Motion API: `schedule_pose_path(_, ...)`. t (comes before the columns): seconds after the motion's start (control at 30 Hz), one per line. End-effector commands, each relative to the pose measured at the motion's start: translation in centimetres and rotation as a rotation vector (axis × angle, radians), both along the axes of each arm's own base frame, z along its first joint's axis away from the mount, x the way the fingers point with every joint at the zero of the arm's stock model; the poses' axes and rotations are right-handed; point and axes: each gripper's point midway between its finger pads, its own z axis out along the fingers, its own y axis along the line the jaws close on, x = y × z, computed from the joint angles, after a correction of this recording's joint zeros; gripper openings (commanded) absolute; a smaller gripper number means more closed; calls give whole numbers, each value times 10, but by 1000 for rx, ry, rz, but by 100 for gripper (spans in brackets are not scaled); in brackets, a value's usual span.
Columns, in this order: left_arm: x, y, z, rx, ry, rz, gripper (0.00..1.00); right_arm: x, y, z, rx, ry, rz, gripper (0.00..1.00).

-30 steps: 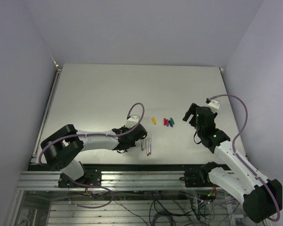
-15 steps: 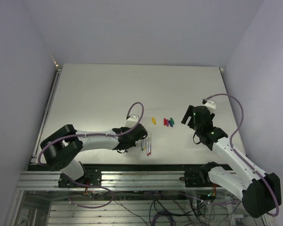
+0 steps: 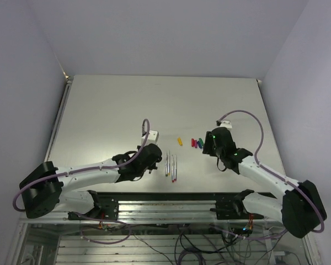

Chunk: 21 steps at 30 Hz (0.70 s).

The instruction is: Insert the pens into the pen caps

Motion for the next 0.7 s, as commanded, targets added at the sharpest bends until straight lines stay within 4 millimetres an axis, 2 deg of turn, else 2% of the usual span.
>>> schedule_pose_path(0.0, -5, -7, 7, -41, -12, -53, 7, 7, 18, -7, -20, -10, 64, 52)
schedule_pose_path(0.27, -14, -10, 13, -90, -14, -110, 7, 20, 27, -13, -42, -10, 88, 50)
schedule_pose_path(0.47, -14, -6, 21, -102, -32, -108, 7, 26, 32, -30, -60, 36, 93, 47)
schedule_pose_path(0.67, -14, -1, 16, -73, -27, -94, 7, 29, 33, -41, -66, 61, 85, 46)
